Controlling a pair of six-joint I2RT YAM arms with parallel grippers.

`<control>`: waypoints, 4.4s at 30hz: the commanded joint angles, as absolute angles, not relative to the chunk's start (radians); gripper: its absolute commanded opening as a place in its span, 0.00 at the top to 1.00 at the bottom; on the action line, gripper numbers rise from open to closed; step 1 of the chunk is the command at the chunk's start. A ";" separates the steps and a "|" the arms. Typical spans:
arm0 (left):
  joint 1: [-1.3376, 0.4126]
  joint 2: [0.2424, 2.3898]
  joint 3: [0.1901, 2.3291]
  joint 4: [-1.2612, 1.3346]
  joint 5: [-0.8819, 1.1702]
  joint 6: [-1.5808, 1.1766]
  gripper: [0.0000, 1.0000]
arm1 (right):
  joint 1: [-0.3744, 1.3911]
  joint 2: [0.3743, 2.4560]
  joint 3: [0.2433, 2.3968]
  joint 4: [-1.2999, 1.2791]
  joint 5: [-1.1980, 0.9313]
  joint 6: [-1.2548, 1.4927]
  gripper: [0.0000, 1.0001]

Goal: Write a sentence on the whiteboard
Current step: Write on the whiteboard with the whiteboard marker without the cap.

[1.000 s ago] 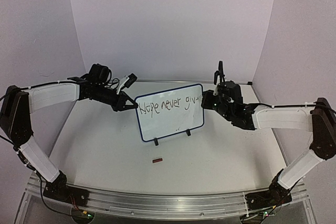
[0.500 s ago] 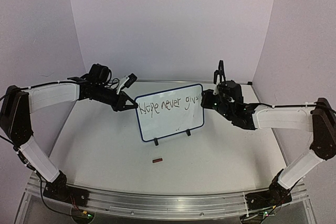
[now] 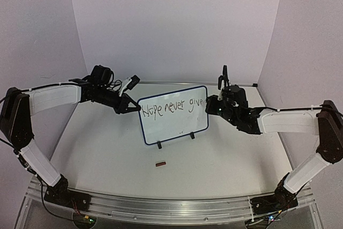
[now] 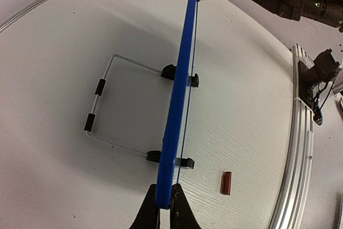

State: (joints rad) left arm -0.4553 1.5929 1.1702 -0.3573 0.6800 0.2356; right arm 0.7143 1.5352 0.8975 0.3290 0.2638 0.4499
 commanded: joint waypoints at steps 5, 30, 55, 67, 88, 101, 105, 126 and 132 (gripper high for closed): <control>-0.459 1.611 1.173 -0.383 0.603 0.288 1.00 | 0.716 1.551 0.895 0.326 0.286 0.468 1.00; -0.460 1.602 1.174 -0.379 0.601 0.281 1.00 | 0.716 1.345 0.806 0.350 0.285 0.429 1.00; -0.486 1.591 1.173 -0.382 0.592 0.278 1.00 | 0.940 1.309 0.863 0.271 0.201 0.395 1.00; -0.490 1.586 1.174 -0.380 0.600 0.274 1.00 | 1.040 1.448 0.919 0.315 0.191 0.422 1.00; -0.493 1.588 1.174 -0.385 0.593 0.277 1.00 | 1.093 1.811 1.165 0.400 0.136 0.331 1.00; -0.493 1.592 1.175 -0.384 0.593 0.278 1.00 | 1.092 1.908 1.229 0.376 0.174 0.314 1.00; -0.493 1.593 1.175 -0.385 0.594 0.279 1.00 | 1.094 1.924 1.235 0.376 0.194 0.314 1.00; -0.493 1.600 1.177 -0.385 0.599 0.277 1.00 | 1.093 1.979 1.237 0.339 0.233 0.311 1.00; -0.493 1.600 1.177 -0.385 0.598 0.276 1.00 | 1.094 1.963 1.230 0.336 0.262 0.307 1.00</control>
